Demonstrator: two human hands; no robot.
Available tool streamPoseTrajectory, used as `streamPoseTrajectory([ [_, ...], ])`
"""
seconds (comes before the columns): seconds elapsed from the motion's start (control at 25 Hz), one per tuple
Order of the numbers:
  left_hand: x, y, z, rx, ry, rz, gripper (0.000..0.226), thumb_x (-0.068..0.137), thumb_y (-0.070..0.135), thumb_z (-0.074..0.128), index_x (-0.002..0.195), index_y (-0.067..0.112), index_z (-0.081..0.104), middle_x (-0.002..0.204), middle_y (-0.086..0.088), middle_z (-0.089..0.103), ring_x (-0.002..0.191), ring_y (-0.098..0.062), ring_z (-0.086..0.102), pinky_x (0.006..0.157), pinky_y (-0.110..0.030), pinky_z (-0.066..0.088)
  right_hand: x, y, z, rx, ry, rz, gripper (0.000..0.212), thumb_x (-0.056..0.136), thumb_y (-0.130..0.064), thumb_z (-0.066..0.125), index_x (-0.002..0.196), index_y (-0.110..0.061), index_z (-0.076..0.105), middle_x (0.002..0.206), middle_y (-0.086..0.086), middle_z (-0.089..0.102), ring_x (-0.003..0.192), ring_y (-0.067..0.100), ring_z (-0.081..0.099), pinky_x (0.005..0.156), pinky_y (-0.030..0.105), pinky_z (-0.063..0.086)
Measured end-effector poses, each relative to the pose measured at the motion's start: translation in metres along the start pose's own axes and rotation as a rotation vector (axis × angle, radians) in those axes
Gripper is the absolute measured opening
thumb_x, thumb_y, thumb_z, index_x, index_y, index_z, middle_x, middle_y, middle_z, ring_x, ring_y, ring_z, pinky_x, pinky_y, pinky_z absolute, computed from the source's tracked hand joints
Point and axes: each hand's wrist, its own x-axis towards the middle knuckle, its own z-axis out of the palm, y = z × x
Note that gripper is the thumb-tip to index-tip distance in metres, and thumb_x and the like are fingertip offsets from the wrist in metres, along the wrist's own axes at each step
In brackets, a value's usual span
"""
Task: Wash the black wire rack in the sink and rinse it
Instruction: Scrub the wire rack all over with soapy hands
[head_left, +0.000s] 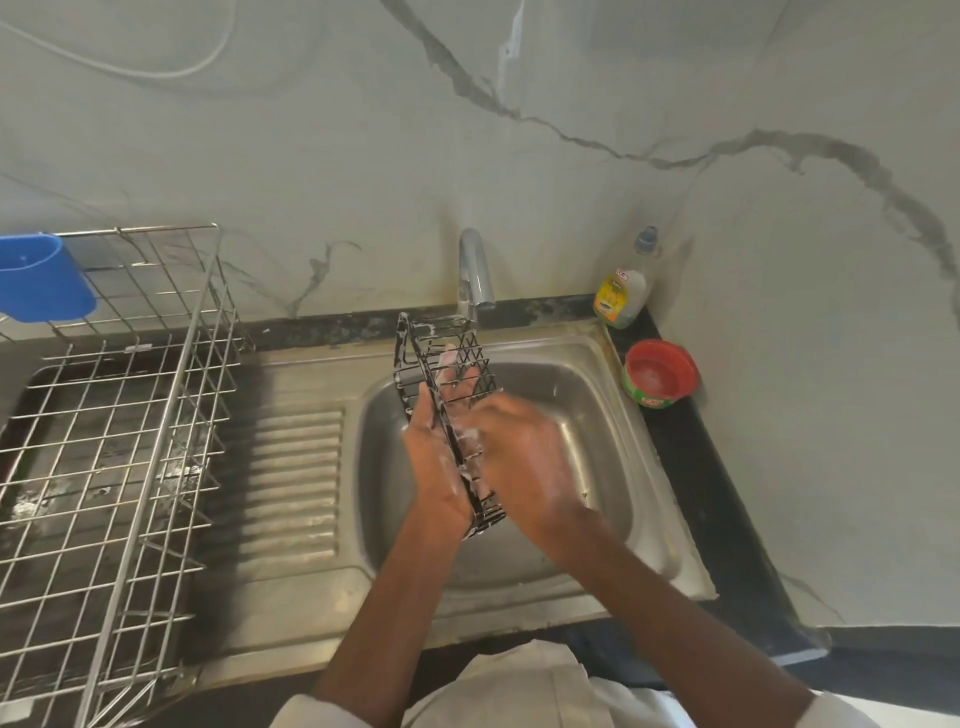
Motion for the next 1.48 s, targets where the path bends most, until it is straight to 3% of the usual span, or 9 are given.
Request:
streamPoseTrajectory([
  [0.12,0.001,0.000,0.001,0.010,0.003,-0.008,0.062,0.110,0.058,0.033,0.094,0.035,0.088,0.105,0.000,0.083,0.095,-0.027,0.073,0.093,-0.047,0.055,0.004,0.018,-0.012,-0.068,0.140,0.260,0.047,0.078,0.023,0.068,0.105,-0.012,0.082,0.099,0.004,0.075,0.083,0.018,0.071,0.067,0.006,0.042],
  [0.28,0.008,-0.001,-0.001,-0.085,0.070,0.009,0.062,0.111,0.055,0.033,0.097,0.029,0.088,0.119,-0.007,0.079,0.087,-0.022,0.075,0.082,-0.039,0.053,-0.025,-0.005,-0.003,0.018,0.078,-0.069,0.047,0.067,0.030,0.067,0.095,-0.005,0.081,0.089,0.007,0.076,0.075,0.017,0.071,0.067,0.019,0.059],
  [0.36,0.009,-0.002,-0.003,-0.086,0.084,0.012,0.057,0.111,0.056,0.034,0.106,0.030,0.085,0.133,-0.008,0.073,0.099,-0.028,0.072,0.091,-0.046,0.053,-0.023,0.009,-0.005,0.021,0.144,-0.008,0.052,0.064,0.031,0.067,0.093,-0.009,0.082,0.089,0.004,0.077,0.077,0.013,0.069,0.071,0.003,0.048],
  [0.48,0.009,-0.003,-0.003,-0.092,0.111,0.025,0.057,0.111,0.056,0.034,0.104,0.028,0.083,0.133,-0.005,0.073,0.103,-0.023,0.070,0.084,-0.040,0.058,-0.021,0.013,-0.008,0.063,0.151,0.095,0.045,0.076,0.023,0.068,0.093,-0.015,0.083,0.092,-0.002,0.077,0.081,0.011,0.071,0.072,0.014,0.054],
  [0.64,0.006,0.001,-0.002,-0.036,0.182,0.012,0.066,0.112,0.056,0.033,0.088,0.022,0.085,0.101,-0.007,0.080,0.088,-0.024,0.073,0.077,-0.036,0.055,-0.026,-0.011,-0.025,0.550,0.049,0.270,0.039,0.092,0.014,0.062,0.107,-0.018,0.078,0.106,-0.007,0.076,0.096,0.002,0.073,0.086,0.021,0.059],
  [0.76,0.008,-0.003,-0.010,-0.023,0.199,0.011,0.070,0.110,0.059,0.030,0.084,0.031,0.088,0.101,-0.003,0.083,0.100,-0.031,0.071,0.089,-0.046,0.054,-0.011,0.009,-0.042,0.963,0.079,0.614,0.035,0.097,0.007,0.064,0.122,-0.017,0.065,0.111,0.011,0.069,0.090,0.027,0.078,0.077,0.036,0.064],
  [1.0,0.012,-0.006,-0.012,-0.044,0.171,-0.011,0.064,0.107,0.062,0.034,0.095,0.029,0.087,0.106,-0.005,0.081,0.094,-0.031,0.071,0.083,-0.046,0.056,-0.018,0.017,-0.045,0.833,-0.108,0.675,0.023,0.100,-0.002,0.064,0.120,-0.012,0.070,0.106,0.004,0.079,0.100,0.023,0.075,0.081,0.025,0.061],
  [1.16,0.010,-0.007,-0.012,-0.020,0.162,-0.014,0.063,0.107,0.064,0.034,0.107,0.027,0.085,0.118,-0.008,0.080,0.105,-0.037,0.071,0.097,-0.057,0.056,-0.018,0.017,-0.050,0.877,-0.058,0.701,0.026,0.102,0.003,0.057,0.109,-0.011,0.077,0.109,0.010,0.077,0.095,0.021,0.078,0.081,0.025,0.062],
  [1.48,0.008,-0.007,-0.013,-0.065,0.185,-0.071,0.071,0.109,0.064,0.030,0.084,0.031,0.088,0.098,-0.005,0.083,0.105,-0.035,0.069,0.114,-0.063,0.044,-0.013,0.007,-0.041,0.761,-0.079,0.679,0.022,0.103,-0.009,0.058,0.098,-0.014,0.078,0.089,0.005,0.076,0.067,0.008,0.066,0.066,0.029,0.058],
])
